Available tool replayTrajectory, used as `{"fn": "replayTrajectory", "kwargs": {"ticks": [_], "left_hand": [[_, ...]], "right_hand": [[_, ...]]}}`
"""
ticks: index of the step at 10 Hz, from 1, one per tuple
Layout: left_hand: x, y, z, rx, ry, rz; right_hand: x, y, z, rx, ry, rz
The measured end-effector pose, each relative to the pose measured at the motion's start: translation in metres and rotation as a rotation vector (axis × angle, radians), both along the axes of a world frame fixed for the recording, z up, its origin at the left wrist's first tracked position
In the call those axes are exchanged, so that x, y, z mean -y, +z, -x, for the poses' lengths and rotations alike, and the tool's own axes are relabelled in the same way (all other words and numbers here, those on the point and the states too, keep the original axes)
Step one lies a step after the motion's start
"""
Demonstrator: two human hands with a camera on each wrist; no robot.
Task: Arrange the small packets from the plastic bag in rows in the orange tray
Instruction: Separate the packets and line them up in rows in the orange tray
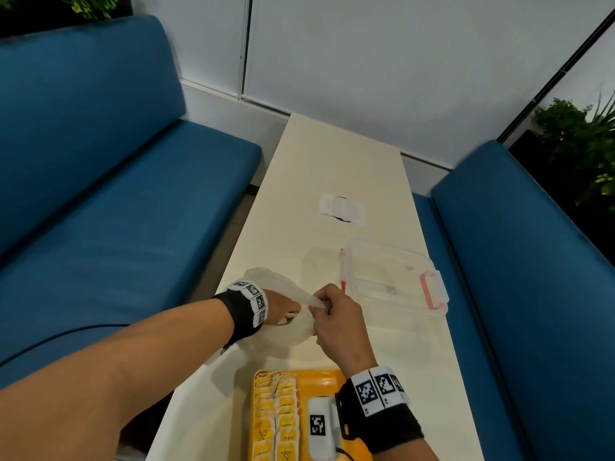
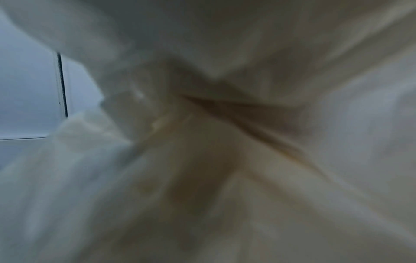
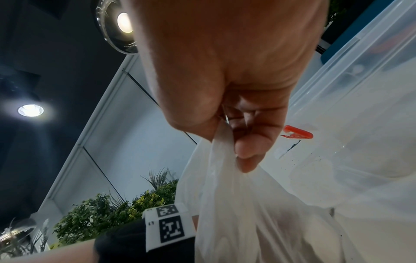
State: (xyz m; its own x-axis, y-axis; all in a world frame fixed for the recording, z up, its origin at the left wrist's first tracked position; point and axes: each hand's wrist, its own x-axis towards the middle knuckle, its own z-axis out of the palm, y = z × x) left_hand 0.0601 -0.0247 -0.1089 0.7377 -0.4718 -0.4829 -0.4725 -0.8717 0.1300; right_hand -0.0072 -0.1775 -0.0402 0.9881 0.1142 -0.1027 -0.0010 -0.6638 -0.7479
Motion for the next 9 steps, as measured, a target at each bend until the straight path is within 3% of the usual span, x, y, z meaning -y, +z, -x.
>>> {"fn": "replayTrajectory", "kwargs": {"ticks": [1, 3, 4, 6, 7, 8, 9], "left_hand": [[-0.003, -0.007, 0.0, -0.025, 0.085, 0.013], [-0.006, -0.002, 0.0, -0.14, 0.288, 0.206], [-0.007, 0.036, 0.016, -0.189, 0.341, 0.241], [-0.009, 0.061, 0.025, 0.08, 0.282, 0.493], [-0.019, 0.06, 0.032, 0.089, 0.303, 0.7], [-0.03, 0.068, 0.043, 0.2, 0.314, 0.826], [-0.039, 0.072, 0.057, 0.194, 0.478, 1.087]], "right_hand": [[0.001, 0.0, 0.0, -0.012, -0.012, -0.001], [0.005, 0.009, 0.0, -0.05, -0.069, -0.054], [0.007, 0.012, -0.003, -0.046, -0.107, -0.089], [0.009, 0.017, -0.012, -0.051, -0.193, -0.17], [0.009, 0.018, -0.016, -0.056, -0.218, -0.181], [0.01, 0.017, -0.018, -0.067, -0.23, -0.182], [0.011, 0.015, -0.017, -0.07, -0.235, -0.179]]}}
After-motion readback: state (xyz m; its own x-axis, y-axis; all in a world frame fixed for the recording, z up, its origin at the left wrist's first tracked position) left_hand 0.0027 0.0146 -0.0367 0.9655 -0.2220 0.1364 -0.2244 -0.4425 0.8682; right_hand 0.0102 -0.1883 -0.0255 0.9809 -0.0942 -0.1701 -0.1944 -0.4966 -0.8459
